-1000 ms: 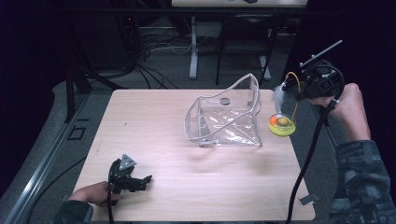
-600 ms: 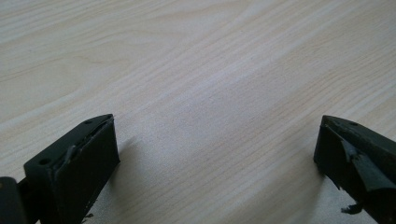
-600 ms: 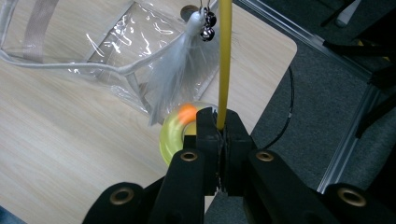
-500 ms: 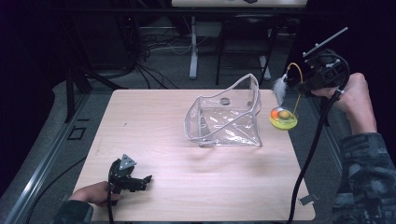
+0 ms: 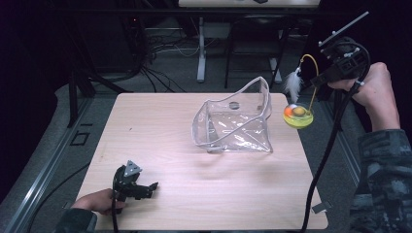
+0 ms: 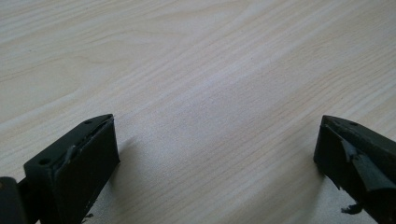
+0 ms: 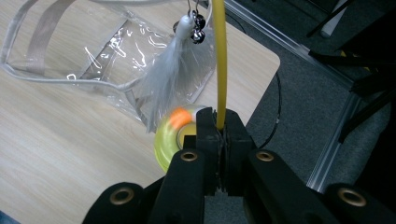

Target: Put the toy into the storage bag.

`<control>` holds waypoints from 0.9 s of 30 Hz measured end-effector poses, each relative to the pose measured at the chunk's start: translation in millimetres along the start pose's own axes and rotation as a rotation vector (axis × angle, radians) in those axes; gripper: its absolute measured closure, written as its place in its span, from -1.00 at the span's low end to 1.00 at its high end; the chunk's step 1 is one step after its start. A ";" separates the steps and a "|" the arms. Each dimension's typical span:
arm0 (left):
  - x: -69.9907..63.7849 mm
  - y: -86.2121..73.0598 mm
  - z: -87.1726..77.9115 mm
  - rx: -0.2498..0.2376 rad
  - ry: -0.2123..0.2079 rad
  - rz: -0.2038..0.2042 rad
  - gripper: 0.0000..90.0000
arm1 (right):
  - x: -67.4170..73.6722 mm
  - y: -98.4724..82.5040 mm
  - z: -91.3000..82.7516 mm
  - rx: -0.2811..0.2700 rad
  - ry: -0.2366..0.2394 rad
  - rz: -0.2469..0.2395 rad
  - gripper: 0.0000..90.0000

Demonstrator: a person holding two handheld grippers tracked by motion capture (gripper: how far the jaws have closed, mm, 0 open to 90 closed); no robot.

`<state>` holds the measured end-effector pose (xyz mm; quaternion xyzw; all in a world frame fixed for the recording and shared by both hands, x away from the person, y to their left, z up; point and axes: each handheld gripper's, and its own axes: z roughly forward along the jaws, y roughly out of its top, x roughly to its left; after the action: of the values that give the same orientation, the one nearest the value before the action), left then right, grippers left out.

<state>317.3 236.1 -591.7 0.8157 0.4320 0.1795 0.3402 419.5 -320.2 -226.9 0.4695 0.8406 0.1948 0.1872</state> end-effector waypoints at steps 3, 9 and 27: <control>0.0 0.0 0.0 0.000 0.000 0.000 -1.00 | 0.0 3.0 -2.4 0.000 -0.004 -0.003 0.96; 0.0 0.0 0.0 0.000 0.000 0.000 -1.00 | 2.3 12.6 -6.1 -0.004 -0.007 -0.016 0.96; 0.0 0.0 0.0 0.000 0.000 0.001 -1.00 | 6.6 37.8 -18.6 -0.026 -0.024 -0.036 0.96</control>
<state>317.3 236.1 -591.7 0.8159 0.4318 0.1797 0.3400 434.1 -299.1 -192.9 0.4540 0.8441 0.1965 0.2067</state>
